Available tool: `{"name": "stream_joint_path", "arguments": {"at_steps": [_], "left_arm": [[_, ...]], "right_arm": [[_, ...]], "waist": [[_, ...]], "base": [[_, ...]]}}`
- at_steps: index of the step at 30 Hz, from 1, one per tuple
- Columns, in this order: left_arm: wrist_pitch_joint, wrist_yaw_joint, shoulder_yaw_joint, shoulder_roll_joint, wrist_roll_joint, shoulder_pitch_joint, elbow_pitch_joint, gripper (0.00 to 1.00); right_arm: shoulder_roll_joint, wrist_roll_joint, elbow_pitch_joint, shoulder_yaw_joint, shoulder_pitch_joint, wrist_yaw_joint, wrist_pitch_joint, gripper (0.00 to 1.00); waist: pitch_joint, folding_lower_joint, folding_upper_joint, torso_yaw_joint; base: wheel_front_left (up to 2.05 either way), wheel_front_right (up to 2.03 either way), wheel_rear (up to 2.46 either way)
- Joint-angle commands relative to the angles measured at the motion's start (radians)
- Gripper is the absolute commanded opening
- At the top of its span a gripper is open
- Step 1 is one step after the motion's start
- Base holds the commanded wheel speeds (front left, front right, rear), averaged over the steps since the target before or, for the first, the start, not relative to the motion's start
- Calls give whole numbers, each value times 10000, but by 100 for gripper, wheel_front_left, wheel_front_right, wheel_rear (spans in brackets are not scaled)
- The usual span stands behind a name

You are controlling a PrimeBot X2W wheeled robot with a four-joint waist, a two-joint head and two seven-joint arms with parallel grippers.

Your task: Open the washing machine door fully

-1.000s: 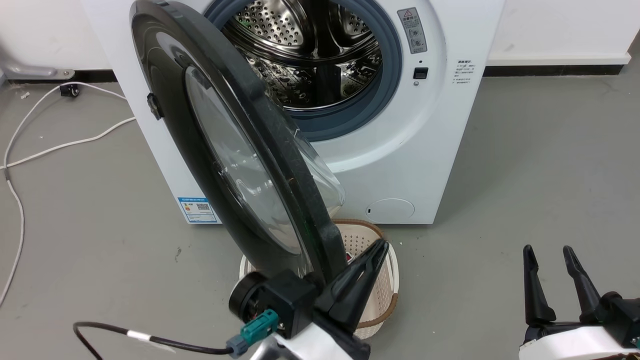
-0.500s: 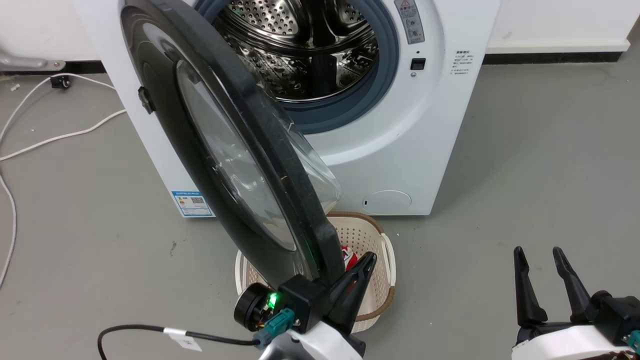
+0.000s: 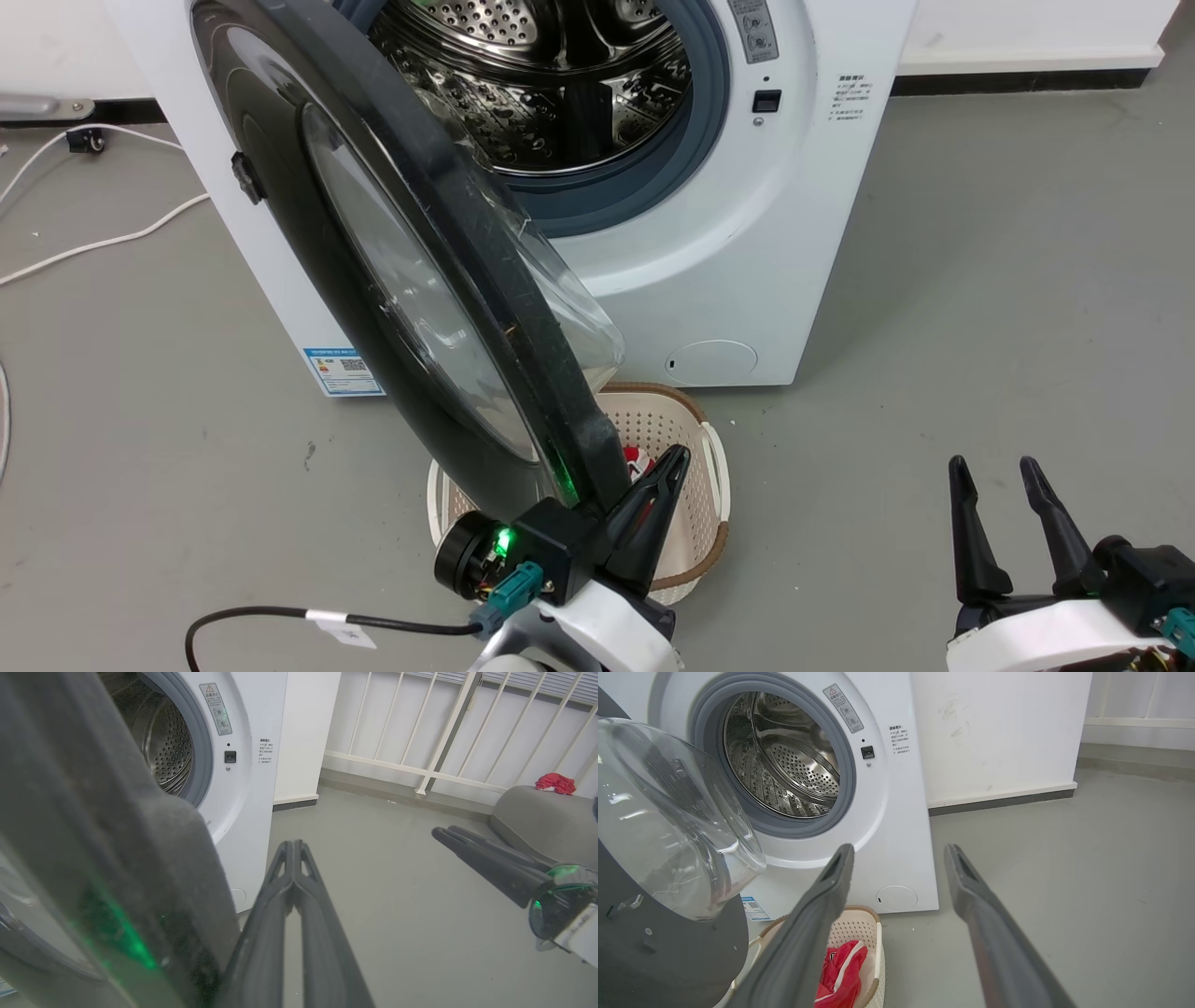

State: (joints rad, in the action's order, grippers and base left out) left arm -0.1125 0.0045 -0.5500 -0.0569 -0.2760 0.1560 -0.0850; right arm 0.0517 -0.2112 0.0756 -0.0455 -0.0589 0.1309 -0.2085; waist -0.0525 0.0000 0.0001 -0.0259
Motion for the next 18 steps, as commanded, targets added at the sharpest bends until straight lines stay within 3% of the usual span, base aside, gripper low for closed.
{"name": "stream_joint_path", "arguments": {"at_steps": [1,18], "left_arm": [[-84,159,216,-167,42,116,-57,0],[-146,1241,701,-1094,218,-1706,1541,0]], "right_arm": [[-28,-44,59,11,156,-3,-29,100],[-28,-162,135,75,-127,-3,131,100]], "waist": [[5,0,-1,16],[328,0,-1,644]], "base": [[0,0,0],[0,0,0]]}}
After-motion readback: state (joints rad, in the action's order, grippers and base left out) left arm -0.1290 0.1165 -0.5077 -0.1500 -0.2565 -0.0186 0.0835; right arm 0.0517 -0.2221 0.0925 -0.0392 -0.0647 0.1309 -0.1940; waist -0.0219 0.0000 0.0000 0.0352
